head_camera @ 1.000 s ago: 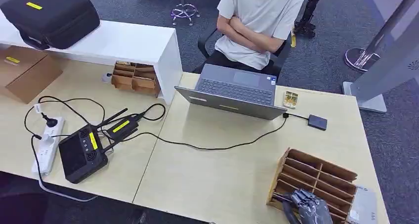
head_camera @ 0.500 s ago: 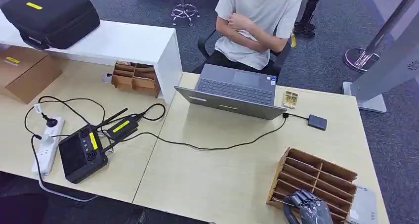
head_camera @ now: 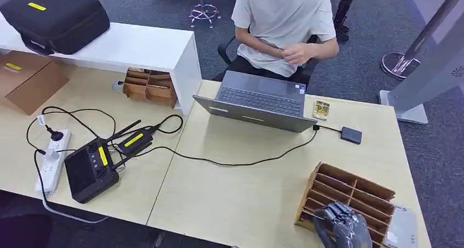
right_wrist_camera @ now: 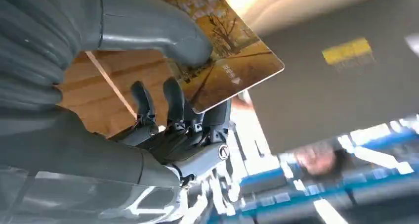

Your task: Pass the card to the sensor for recognition and then transmit it.

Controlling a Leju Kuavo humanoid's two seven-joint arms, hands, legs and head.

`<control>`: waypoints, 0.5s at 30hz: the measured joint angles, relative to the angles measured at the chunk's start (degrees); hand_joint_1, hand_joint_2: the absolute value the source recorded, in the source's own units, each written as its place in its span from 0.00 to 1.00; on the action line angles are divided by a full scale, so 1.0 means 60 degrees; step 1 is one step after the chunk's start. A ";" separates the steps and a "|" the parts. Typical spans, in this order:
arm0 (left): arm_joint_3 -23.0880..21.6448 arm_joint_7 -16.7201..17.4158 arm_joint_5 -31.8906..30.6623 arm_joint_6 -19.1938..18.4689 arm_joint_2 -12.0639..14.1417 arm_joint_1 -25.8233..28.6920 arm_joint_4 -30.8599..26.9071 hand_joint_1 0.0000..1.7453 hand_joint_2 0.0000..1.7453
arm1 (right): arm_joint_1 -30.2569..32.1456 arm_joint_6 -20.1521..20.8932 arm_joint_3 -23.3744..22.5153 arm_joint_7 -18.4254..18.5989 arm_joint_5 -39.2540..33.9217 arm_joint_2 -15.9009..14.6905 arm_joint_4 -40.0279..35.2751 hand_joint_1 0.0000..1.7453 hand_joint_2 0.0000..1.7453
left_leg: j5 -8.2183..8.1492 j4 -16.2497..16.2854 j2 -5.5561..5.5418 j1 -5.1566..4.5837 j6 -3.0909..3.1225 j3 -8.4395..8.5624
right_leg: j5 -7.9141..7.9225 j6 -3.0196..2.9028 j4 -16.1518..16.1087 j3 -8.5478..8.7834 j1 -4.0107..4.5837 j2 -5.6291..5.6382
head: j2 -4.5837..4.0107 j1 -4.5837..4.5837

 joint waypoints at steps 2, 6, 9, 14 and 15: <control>0.0000 0.0014 -0.0051 -0.0029 0.0000 -0.0021 0.0004 0.00 1.00 | -0.0357 0.0011 0.0029 0.0084 -0.0220 -0.0091 -0.0422 0.71 1.00 | 0.0004 0.0000 0.0002 -0.0001 -0.0002 0.0001 | 0.0003 0.0001 0.0000 -0.0002 -0.0001 0.0002 | 0.0000 -0.0004; 0.0000 0.0043 -0.0146 -0.0098 0.0004 -0.0079 0.0000 0.00 1.00 | -0.1312 0.0051 0.0098 0.0281 -0.0445 -0.0401 -0.1246 0.71 1.00 | 0.0008 0.0002 0.0002 -0.0002 -0.0002 0.0003 | 0.0009 0.0005 0.0001 0.0000 -0.0001 0.0004 | 0.0000 0.0000; 0.0000 0.0098 -0.0208 -0.0117 0.0007 -0.0102 0.0004 0.00 1.00 | -0.1979 0.0106 0.0157 0.0390 -0.0507 -0.0539 -0.1642 0.71 1.00 | 0.0010 0.0003 0.0002 -0.0002 -0.0005 0.0003 | 0.0011 0.0003 0.0001 0.0000 -0.0001 0.0004 | 0.0000 0.0000; 0.0000 0.0116 -0.0277 -0.0150 0.0011 -0.0157 0.0000 0.00 1.00 | -0.2814 0.0157 0.0288 0.0481 -0.0580 -0.0685 -0.2020 0.71 1.00 | 0.0009 0.0003 -0.0008 -0.0001 -0.0005 0.0002 | 0.0009 0.0003 0.0001 -0.0002 0.0000 -0.0002 | 0.0000 0.0000; 0.0000 0.0116 -0.0277 -0.0153 0.0011 -0.0160 0.0000 0.00 1.00 | -0.2887 0.0157 0.0306 0.0488 -0.0584 -0.0700 -0.2056 0.71 1.00 | 0.0009 0.0002 -0.0007 0.0000 -0.0006 0.0001 | 0.0009 0.0003 0.0001 -0.0003 0.0000 -0.0002 | 0.0000 0.0000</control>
